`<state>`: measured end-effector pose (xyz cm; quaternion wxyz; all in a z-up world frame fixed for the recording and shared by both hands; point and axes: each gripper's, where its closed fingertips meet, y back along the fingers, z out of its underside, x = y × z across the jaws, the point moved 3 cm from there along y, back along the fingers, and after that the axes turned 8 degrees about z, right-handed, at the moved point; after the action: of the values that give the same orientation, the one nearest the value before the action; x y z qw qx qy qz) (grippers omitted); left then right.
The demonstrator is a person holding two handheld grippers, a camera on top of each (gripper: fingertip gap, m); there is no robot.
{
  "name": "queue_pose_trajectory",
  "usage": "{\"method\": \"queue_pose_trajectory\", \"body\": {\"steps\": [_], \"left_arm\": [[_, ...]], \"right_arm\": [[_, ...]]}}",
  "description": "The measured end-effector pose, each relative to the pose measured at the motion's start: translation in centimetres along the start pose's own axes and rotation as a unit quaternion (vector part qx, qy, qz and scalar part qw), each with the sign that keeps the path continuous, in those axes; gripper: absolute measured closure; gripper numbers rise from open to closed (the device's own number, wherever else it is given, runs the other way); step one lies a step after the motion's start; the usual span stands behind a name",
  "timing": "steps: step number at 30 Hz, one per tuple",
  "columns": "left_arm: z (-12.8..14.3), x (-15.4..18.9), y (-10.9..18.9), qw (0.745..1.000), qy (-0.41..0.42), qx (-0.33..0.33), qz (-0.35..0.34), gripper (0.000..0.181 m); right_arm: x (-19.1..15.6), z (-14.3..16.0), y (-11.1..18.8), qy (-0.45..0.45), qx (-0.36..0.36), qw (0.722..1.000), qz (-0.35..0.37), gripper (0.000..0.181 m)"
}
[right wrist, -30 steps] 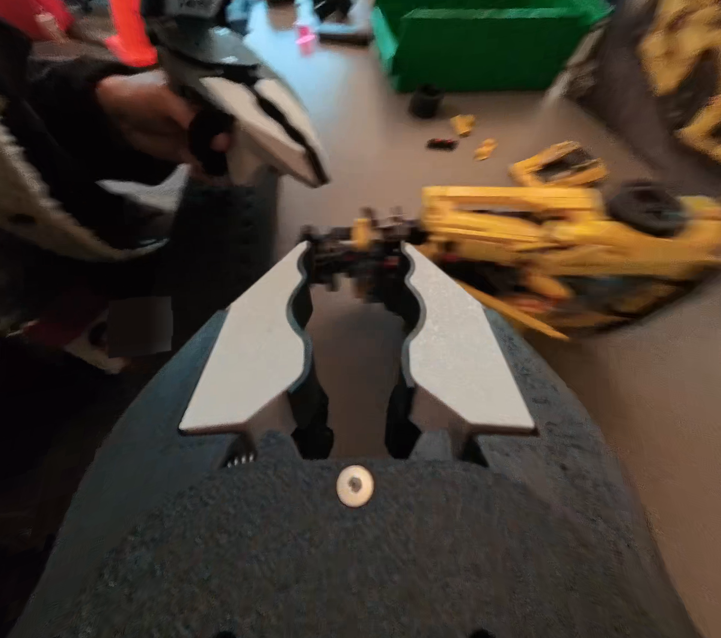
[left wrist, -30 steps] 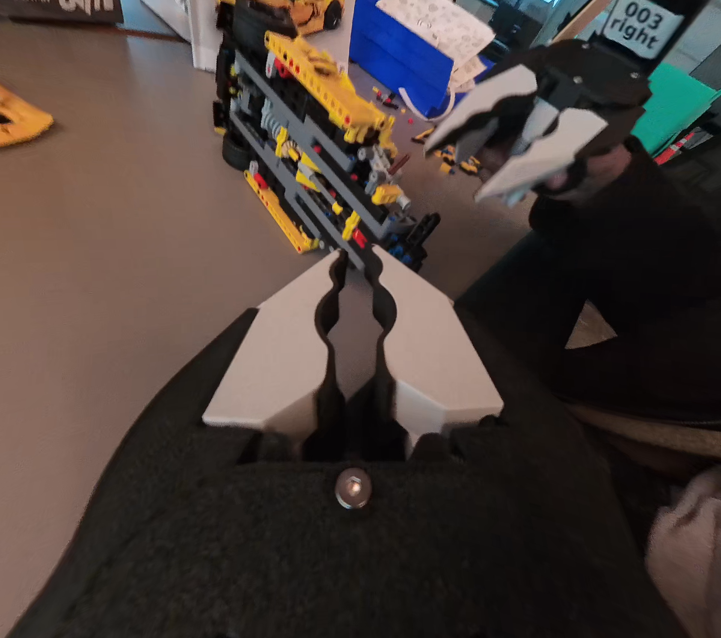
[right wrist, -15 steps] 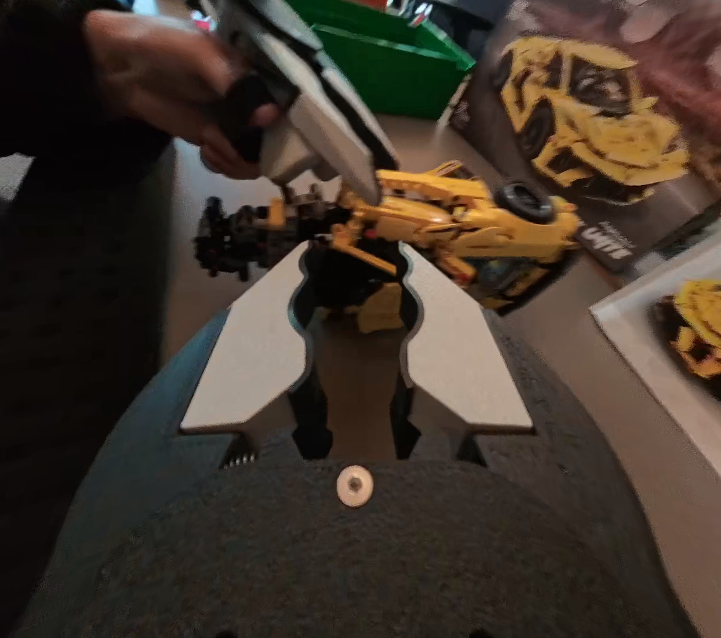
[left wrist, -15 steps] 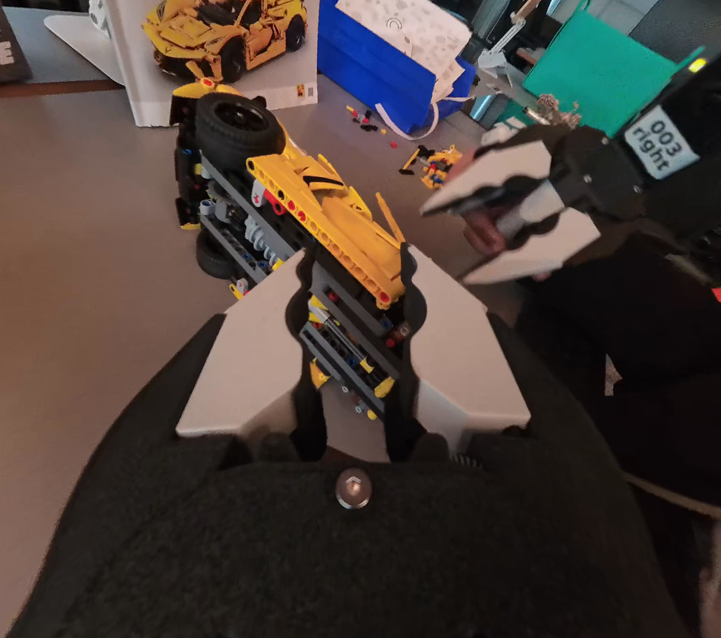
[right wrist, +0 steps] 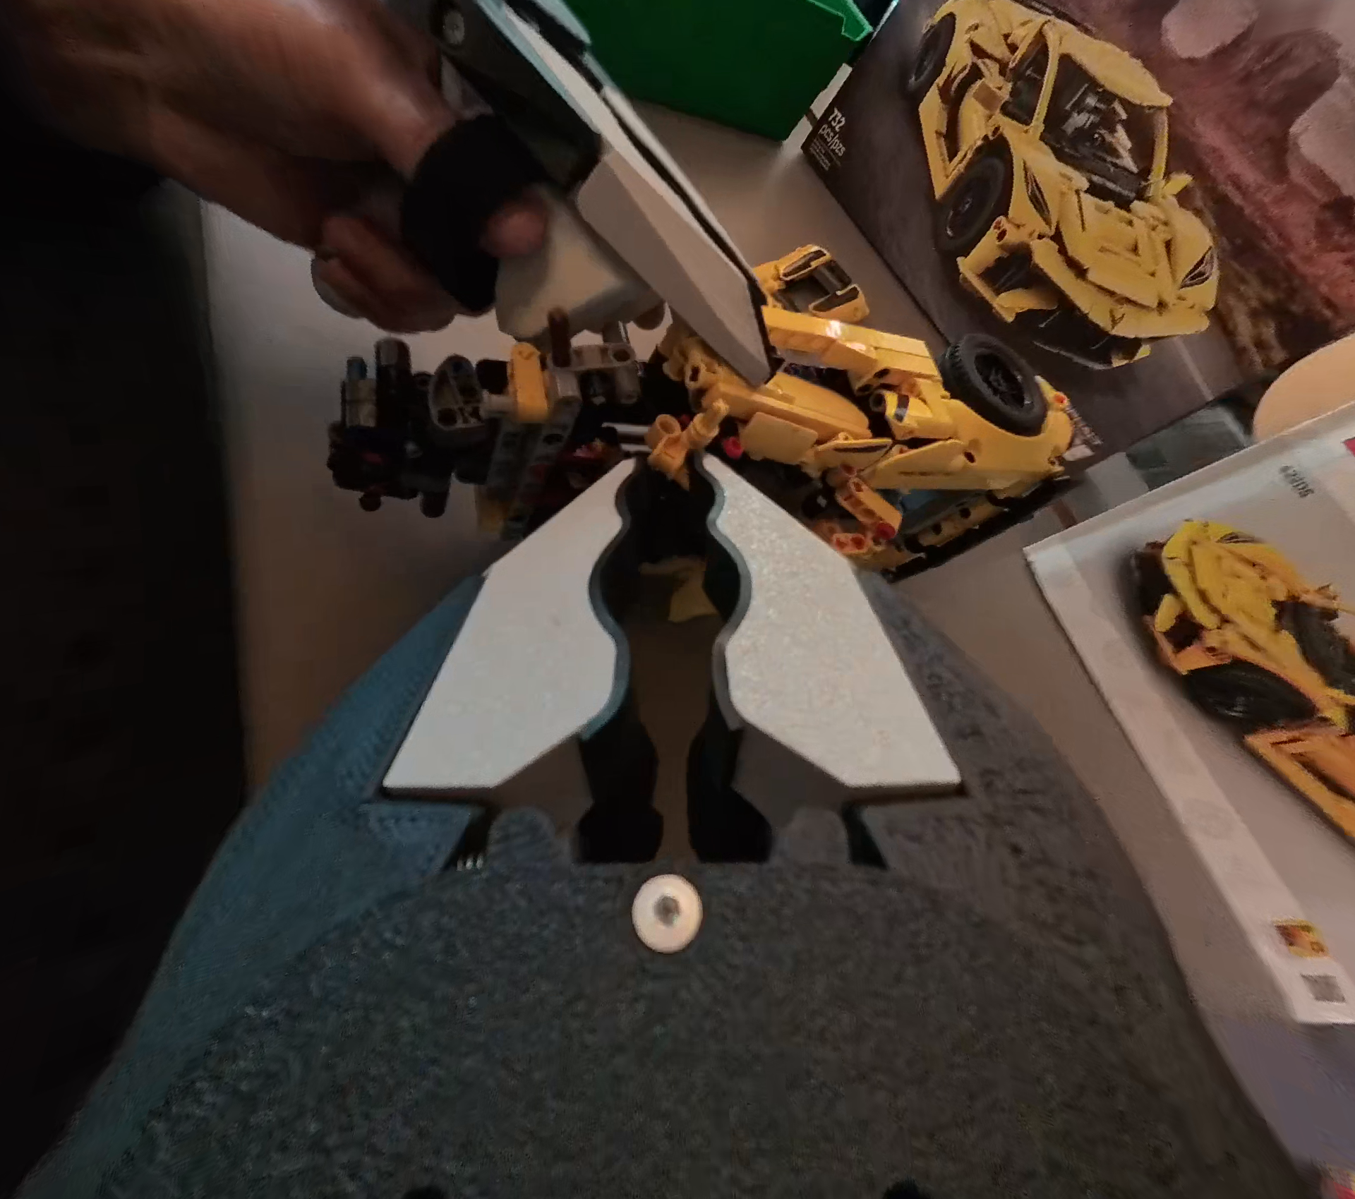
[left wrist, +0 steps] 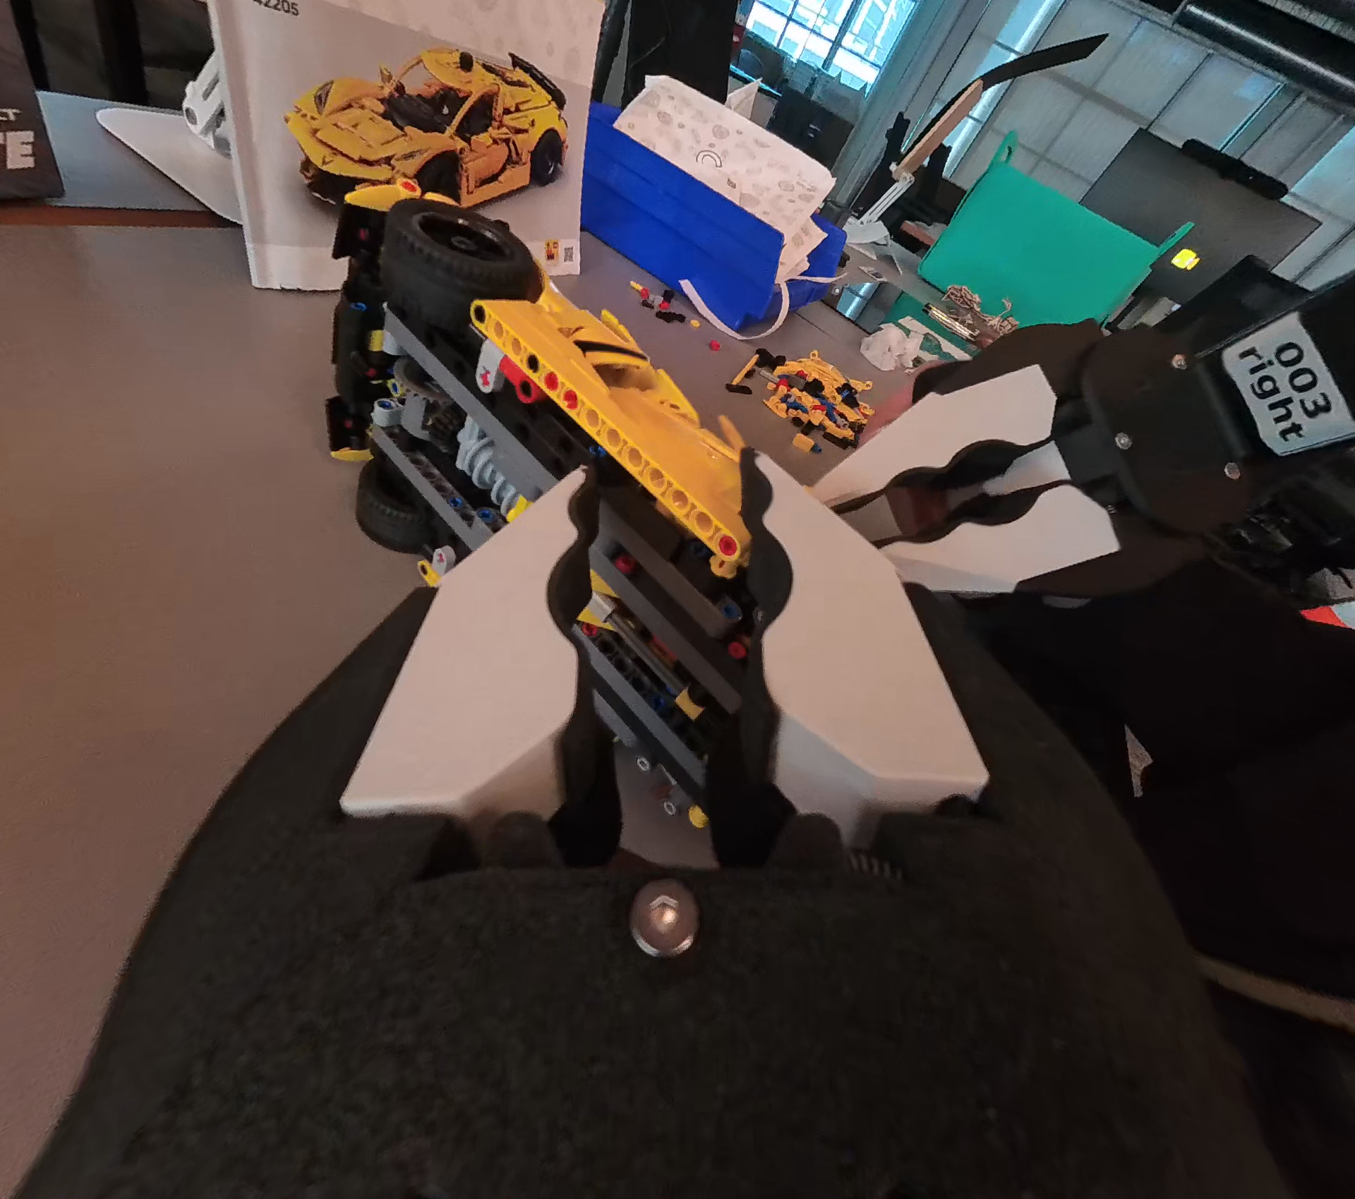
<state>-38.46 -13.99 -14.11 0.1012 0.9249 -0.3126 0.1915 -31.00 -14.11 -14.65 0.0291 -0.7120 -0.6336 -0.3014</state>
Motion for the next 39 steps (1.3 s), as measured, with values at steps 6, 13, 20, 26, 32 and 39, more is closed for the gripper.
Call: {"method": "queue_pose_trajectory", "body": {"steps": [6, 13, 20, 26, 32, 39], "left_arm": [[0.0, 0.0, 0.0, 1.0, 0.011, 0.008, 0.0, 0.143], [0.0, -0.2, 0.1, 1.0, 0.025, 0.016, 0.005, 0.143], [0.1, -0.2, 0.1, 0.999, 0.029, 0.013, 0.003, 0.143], [0.2, -0.3, 0.1, 0.999, 0.033, 0.013, 0.01, 0.142], [0.2, -0.1, -0.2, 1.0, 0.026, 0.008, 0.007, 0.142], [0.2, -0.3, 0.0, 0.999, 0.049, 0.017, 0.015, 0.142]], "right_arm": [[0.2, -0.3, 0.2, -0.133, 0.026, 0.989, -0.06, 0.165], [0.6, -0.9, -0.5, -0.101, 0.019, 0.995, 0.012, 0.171], [0.6, -0.7, -0.8, -0.146, 0.029, 0.988, 0.035, 0.175], [0.7, -0.7, -0.7, -0.198, 0.05, 0.979, 0.012, 0.176], [3.9, -3.6, 1.9, -0.215, 0.158, 0.962, 0.053, 0.176], [9.0, 3.1, 3.0, -0.269, 0.035, 0.961, 0.046, 0.176]]}}
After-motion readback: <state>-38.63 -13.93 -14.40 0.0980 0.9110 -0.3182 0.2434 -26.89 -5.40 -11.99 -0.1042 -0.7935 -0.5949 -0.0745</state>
